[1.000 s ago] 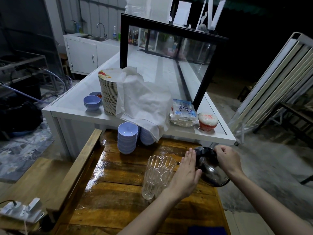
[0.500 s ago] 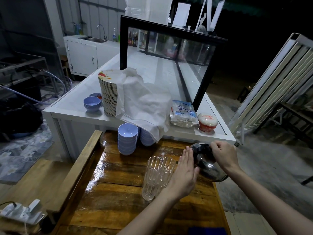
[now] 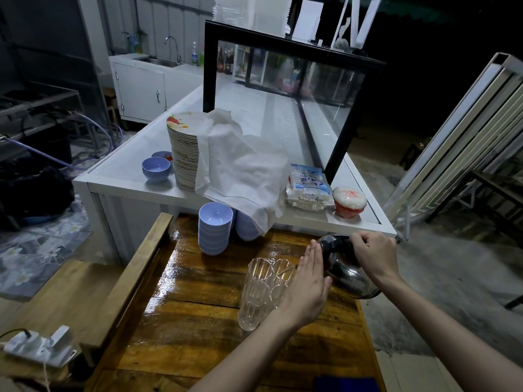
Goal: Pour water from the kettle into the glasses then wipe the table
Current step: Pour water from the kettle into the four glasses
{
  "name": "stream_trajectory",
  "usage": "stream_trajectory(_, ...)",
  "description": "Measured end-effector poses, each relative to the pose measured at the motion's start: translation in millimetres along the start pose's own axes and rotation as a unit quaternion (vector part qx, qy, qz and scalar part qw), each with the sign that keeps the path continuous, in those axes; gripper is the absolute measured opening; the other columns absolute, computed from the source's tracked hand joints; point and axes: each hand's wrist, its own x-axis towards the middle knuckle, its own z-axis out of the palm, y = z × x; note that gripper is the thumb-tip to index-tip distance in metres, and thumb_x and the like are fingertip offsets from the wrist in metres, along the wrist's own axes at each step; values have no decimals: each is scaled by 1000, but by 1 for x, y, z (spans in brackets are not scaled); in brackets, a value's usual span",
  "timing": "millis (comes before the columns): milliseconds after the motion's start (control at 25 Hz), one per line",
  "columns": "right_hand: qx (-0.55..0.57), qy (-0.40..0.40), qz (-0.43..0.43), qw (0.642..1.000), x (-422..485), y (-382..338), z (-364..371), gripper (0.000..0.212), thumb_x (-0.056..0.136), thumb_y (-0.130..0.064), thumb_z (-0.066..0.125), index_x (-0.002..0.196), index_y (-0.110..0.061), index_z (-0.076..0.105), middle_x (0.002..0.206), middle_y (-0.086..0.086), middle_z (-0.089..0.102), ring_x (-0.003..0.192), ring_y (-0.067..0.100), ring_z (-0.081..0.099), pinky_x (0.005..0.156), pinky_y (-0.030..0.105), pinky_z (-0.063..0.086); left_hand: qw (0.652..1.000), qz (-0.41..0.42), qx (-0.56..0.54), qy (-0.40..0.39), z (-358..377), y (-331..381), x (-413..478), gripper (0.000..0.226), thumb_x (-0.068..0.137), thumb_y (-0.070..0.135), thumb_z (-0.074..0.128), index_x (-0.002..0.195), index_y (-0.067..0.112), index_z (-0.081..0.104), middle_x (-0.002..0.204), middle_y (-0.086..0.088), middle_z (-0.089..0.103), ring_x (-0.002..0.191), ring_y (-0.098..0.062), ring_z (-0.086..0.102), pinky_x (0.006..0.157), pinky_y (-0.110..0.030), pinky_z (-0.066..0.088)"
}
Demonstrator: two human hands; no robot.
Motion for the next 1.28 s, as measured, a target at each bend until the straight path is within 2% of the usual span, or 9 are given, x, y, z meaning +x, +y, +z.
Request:
stream_trajectory(120,-14,1,-13,1000,3,1,1,42,81,-30,41,41,-19,39,44,-2,43,54,13,42,71,35,25,1000,0,-7,3,0,2,-1,69,105,33,27,150,13,-22,157,0,-29,145,-9,-24,120,-26,-9)
stream_trajectory(200,-26,5,-16,1000,5,3,2,43,81,-29,42,44,-9,46,45,2,47,56,14,43,70,33,23,1000,1,-17,4,-1,3,-1,70,105,32,29,149,13,-22,156,0,-29,145,-8,-24,119,-25,-11)
stream_trajectory(320,-50,11,-28,998,8,5,5,43,81,-29,42,49,-2,53,48,7,53,60,21,48,68,32,18,1000,3,-25,8,-2,2,-1,71,105,32,29,149,13,-22,157,0,-29,144,-8,-25,118,-24,-12)
stream_trajectory(440,-59,14,-36,998,9,5,6,43,81,-28,42,49,-3,54,48,8,53,60,23,49,66,33,16,1000,4,-29,8,-2,1,-1,70,105,31,29,149,13,-22,157,0,-29,144,-8,-26,117,-22,-13)
stream_trajectory(640,-57,8,-35,998,10,3,6,42,82,-27,43,45,-9,50,45,1,47,57,19,46,69,34,23,1000,6,-28,10,-2,1,-1,71,105,32,29,149,13,-22,155,0,-31,144,-8,-27,118,-24,-12)
stream_trajectory(920,-61,8,-42,997,8,2,4,39,82,-28,43,44,-18,47,47,-2,48,59,15,44,69,32,19,1000,3,-29,5,0,1,0,71,105,33,28,149,12,-22,156,0,-29,144,-8,-25,120,-25,-10)
stream_trajectory(1080,-72,11,-45,996,9,4,5,42,82,-30,42,49,-9,57,49,3,54,61,18,46,68,32,16,1000,5,-30,6,-3,2,-2,71,105,32,29,149,12,-21,156,0,-29,144,-8,-25,117,-21,-13)
stream_trajectory(1280,-45,7,-37,998,4,1,5,40,82,-28,42,43,-19,39,45,1,47,57,15,44,69,33,20,1000,7,-18,0,-5,0,-2,71,105,32,29,148,13,-23,155,1,-31,144,-7,-26,118,-23,-12)
